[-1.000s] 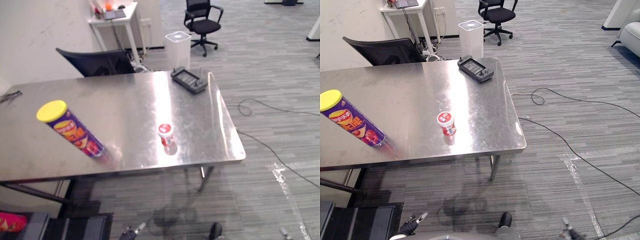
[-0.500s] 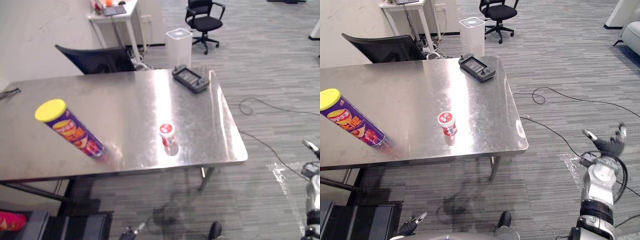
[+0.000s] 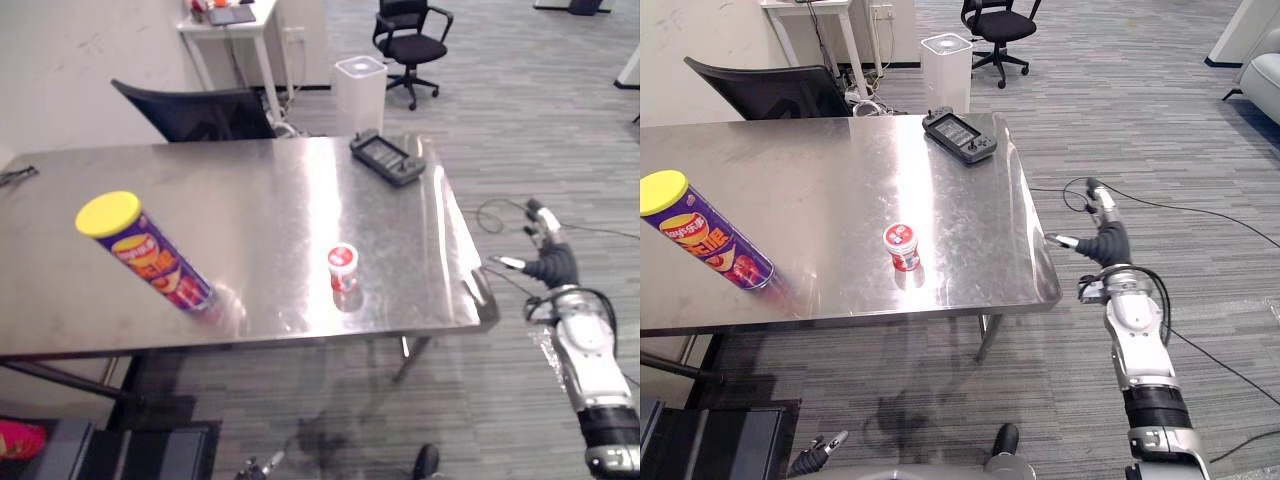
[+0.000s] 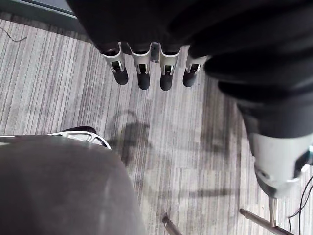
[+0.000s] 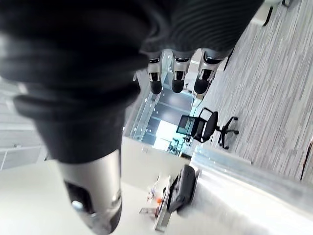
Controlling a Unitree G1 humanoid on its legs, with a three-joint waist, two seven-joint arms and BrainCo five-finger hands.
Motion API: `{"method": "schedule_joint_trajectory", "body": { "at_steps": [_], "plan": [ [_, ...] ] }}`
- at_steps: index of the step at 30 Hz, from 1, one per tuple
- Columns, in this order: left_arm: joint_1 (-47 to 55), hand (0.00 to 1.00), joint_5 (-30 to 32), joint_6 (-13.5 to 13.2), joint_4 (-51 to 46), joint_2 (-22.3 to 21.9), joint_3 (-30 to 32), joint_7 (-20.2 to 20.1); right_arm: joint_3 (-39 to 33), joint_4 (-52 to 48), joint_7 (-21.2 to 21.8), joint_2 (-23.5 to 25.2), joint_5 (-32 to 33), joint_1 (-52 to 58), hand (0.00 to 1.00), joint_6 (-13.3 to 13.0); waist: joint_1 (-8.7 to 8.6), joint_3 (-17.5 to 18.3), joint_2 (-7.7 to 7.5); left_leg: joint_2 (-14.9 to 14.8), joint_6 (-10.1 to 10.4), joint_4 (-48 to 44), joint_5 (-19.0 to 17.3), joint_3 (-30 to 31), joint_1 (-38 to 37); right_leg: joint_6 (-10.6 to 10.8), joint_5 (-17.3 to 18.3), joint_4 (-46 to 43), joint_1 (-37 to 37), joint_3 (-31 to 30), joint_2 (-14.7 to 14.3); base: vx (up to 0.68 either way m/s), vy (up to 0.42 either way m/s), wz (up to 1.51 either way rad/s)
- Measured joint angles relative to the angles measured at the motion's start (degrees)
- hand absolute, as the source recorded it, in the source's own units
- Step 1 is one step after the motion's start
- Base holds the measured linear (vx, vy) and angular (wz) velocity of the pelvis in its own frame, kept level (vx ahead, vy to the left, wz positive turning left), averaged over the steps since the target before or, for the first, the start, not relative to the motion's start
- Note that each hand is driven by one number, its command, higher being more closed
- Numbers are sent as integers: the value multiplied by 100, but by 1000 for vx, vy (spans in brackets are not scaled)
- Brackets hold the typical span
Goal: Put the gum and the chips on the shelf.
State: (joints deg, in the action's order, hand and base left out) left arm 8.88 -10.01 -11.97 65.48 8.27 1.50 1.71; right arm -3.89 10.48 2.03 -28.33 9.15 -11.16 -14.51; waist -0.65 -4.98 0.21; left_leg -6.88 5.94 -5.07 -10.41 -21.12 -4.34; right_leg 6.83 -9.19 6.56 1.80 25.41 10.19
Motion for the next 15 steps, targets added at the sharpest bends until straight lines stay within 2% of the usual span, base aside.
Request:
{"method": "schedule_joint_trajectory", "body": {
  "at_steps": [7, 15],
  "plan": [
    [4, 0, 7, 1, 17, 6, -9, -15, 921, -411, 479, -6, 99, -1, 0, 0, 95, 0, -12, 3, -2, 3, 0, 0, -17, 2, -12, 2, -7, -11, 0, 0, 0, 0],
    [48, 0, 13, 5, 56, 35, -108, -14, 1710, -530, 711, -5, 269, -10, 0, 3, 116, -2, -14, 8, -9, 49, 5, -13, -84, -3, -28, 3, -25, -53, -10, -6, 0, -1]
  ]
}}
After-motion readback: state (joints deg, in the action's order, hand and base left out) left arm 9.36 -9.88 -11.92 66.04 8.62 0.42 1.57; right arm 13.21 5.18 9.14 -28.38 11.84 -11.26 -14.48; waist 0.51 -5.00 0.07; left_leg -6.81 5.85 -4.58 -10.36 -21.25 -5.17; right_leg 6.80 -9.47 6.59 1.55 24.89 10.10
